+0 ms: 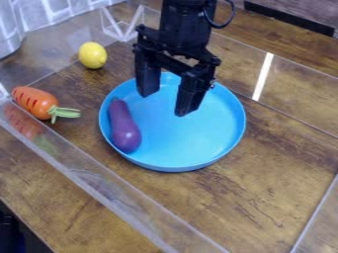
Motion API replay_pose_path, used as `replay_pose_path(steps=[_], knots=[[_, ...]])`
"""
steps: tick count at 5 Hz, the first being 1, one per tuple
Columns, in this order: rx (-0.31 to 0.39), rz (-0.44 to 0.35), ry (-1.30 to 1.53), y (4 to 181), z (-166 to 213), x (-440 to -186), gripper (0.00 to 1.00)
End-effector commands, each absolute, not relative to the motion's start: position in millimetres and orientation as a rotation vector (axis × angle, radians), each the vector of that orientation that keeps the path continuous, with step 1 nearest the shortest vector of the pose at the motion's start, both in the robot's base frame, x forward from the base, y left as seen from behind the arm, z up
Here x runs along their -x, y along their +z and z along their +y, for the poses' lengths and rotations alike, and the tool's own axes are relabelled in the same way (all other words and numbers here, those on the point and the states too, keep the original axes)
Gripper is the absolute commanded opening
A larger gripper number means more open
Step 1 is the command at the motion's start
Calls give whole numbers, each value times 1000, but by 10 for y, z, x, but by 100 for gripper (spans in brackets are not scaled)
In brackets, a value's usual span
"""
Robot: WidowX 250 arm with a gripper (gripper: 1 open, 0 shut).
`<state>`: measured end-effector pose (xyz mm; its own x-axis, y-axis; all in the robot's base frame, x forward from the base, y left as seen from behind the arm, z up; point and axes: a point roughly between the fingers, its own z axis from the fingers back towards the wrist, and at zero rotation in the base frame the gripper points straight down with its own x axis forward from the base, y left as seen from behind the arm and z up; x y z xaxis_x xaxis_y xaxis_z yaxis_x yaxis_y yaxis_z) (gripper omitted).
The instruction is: Remove the purple eggplant from inside the blue tray and put it on the table
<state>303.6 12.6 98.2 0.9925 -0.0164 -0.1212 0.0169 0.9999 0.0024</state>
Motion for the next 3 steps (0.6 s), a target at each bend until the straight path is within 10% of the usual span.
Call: replay_pose_path(steps=[1, 3], knots=[[-11, 70, 4, 1082, 240, -3124, 100], [-14, 66, 11, 1036, 324, -3145, 100]])
